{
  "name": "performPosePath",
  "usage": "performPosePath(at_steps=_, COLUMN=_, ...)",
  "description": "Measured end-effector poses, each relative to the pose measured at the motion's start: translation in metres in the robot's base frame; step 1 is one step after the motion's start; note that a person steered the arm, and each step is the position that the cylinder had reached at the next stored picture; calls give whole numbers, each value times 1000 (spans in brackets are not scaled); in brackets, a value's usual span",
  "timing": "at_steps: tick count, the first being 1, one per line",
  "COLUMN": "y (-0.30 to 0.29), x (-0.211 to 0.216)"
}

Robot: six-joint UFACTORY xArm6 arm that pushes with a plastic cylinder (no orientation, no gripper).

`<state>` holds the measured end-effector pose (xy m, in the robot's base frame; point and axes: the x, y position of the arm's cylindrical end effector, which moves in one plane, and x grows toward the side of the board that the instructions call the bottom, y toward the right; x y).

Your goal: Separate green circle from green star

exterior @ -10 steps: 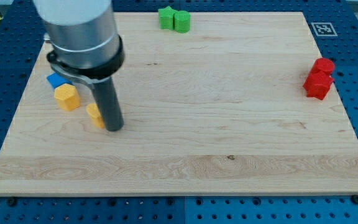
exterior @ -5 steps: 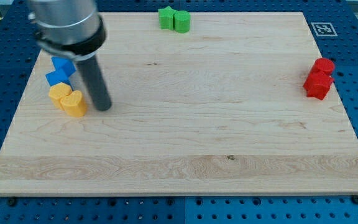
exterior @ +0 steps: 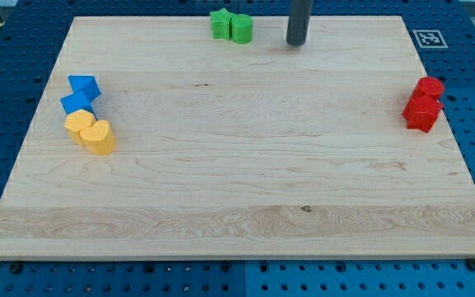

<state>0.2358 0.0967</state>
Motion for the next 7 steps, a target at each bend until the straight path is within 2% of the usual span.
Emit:
performPosePath(at_steps=1, y=-8, x=-34)
performPosePath(at_steps=2, y=-53, x=-37)
performPosePath(at_steps=4, y=-73, x=-37)
performPosePath(at_steps=7, y=-95, x=14)
